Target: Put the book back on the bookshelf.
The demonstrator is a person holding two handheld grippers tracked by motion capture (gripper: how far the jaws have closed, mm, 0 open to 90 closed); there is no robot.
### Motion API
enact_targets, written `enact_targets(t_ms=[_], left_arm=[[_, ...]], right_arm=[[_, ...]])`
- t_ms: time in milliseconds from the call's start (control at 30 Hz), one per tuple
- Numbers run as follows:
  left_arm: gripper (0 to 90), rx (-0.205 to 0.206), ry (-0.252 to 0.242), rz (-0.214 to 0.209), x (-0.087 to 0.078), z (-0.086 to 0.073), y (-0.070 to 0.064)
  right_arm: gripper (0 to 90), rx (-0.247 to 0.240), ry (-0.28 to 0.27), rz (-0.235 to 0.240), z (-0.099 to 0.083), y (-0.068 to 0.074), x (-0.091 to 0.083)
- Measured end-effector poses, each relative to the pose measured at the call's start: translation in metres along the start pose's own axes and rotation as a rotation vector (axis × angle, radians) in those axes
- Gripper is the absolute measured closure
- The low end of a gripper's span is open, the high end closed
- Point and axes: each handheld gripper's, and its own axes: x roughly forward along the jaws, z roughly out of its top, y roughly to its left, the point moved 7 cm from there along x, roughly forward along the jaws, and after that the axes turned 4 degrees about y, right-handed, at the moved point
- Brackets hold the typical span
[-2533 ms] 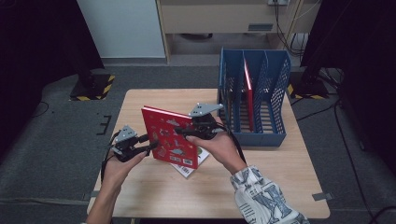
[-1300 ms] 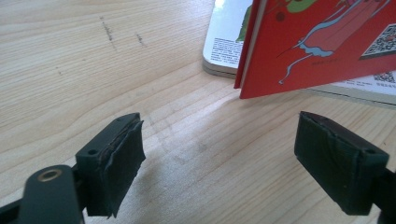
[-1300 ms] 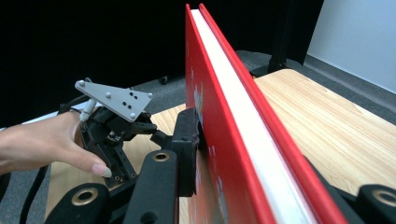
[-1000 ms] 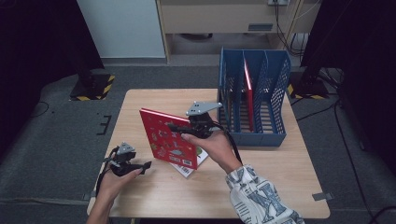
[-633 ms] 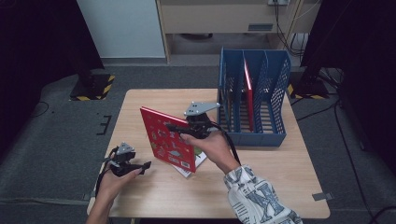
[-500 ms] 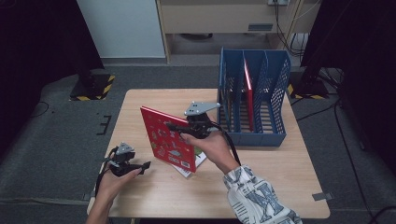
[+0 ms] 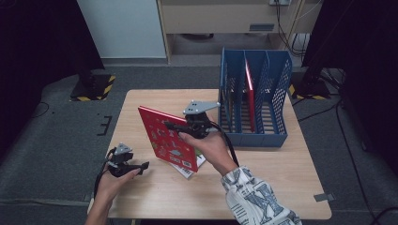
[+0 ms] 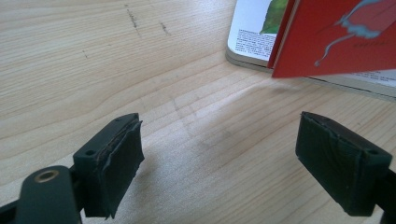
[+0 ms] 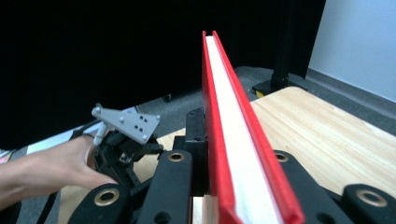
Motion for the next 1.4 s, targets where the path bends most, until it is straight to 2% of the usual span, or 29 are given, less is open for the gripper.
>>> enact_targets(t_ms=[133, 233, 333, 367, 433, 633, 933, 1067, 1167, 1300, 1400], left_arm=[[13.9, -0.001, 0.006, 0.001, 0.0, -0.001, 0.0], [13.4, -0.001, 0.009, 0.001, 0.001, -0.001, 0.0], [11.6, -0.011, 0.013, 0.0, 0.002, -0.002, 0.002], [8.6, -0.013, 0.018, -0.001, 0.003, -0.002, 0.003], [6.7, -0.015, 0.02, -0.001, 0.003, -0.003, 0.003], [5.9, -0.026, 0.022, 0.01, 0.002, -0.005, 0.007], [4.6, -0.033, 0.033, 0.023, 0.002, -0.006, 0.01], [4.8, -0.026, 0.043, 0.03, 0.003, -0.007, 0.011], [4.8, -0.006, 0.063, 0.047, 0.005, -0.009, 0.012], [5.0, 0.008, 0.072, 0.056, 0.006, -0.01, 0.012], [5.0, 0.007, 0.072, 0.063, 0.006, -0.011, 0.013]], right_arm=[[79.3, 0.006, -0.016, -0.026, 0.007, -0.005, -0.005], [79.3, 0.005, -0.019, -0.064, 0.009, -0.012, -0.008], [79.3, 0.009, -0.022, -0.087, 0.01, -0.016, -0.011], [79.3, 0.016, -0.029, -0.109, 0.01, -0.02, -0.014], [79.3, 0.017, -0.032, -0.116, 0.01, -0.022, -0.015], [79.3, 0.023, -0.043, -0.17, 0.009, -0.031, -0.025], [79.3, 0.031, -0.053, -0.19, 0.006, -0.036, -0.033], [79.2, 0.042, -0.057, -0.209, 0.005, -0.038, -0.039], [79.3, 0.045, -0.061, -0.212, 0.004, -0.039, -0.044], [79.2, 0.037, -0.058, -0.218, 0.003, -0.037, -0.052], [79.3, 0.037, -0.062, -0.223, 0.002, -0.035, -0.058]])
